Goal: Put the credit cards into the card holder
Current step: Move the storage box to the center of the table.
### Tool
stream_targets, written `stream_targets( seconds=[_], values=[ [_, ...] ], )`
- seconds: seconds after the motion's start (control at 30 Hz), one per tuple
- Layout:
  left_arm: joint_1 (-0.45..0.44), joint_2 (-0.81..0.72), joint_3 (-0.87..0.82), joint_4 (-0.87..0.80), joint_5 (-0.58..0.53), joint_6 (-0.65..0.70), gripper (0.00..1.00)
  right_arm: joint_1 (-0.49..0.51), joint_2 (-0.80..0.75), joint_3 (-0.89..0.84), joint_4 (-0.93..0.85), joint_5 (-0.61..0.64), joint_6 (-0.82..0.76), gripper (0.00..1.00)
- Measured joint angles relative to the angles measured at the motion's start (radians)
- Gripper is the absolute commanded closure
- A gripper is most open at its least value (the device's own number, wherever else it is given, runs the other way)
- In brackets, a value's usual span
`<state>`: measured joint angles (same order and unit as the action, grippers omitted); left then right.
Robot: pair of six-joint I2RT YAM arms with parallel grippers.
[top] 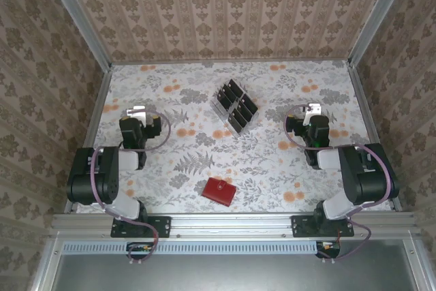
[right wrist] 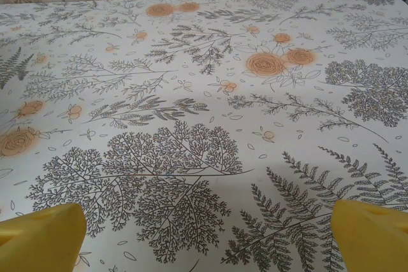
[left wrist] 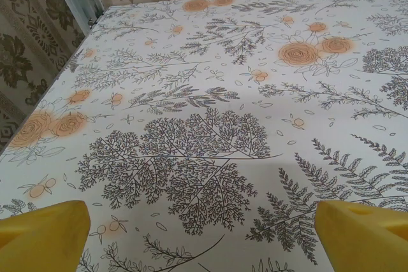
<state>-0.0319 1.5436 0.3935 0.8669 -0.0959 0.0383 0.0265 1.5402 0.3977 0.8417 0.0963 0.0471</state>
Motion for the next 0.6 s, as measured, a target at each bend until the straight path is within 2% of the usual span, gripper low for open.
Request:
stream_targets(
  seconds=[0.6],
  values=[
    [0.001,0.0,0.0,0.0,0.011,0.0,0.0,0.0,0.0,0.0,0.0,0.0,0.0,0.0]
  ],
)
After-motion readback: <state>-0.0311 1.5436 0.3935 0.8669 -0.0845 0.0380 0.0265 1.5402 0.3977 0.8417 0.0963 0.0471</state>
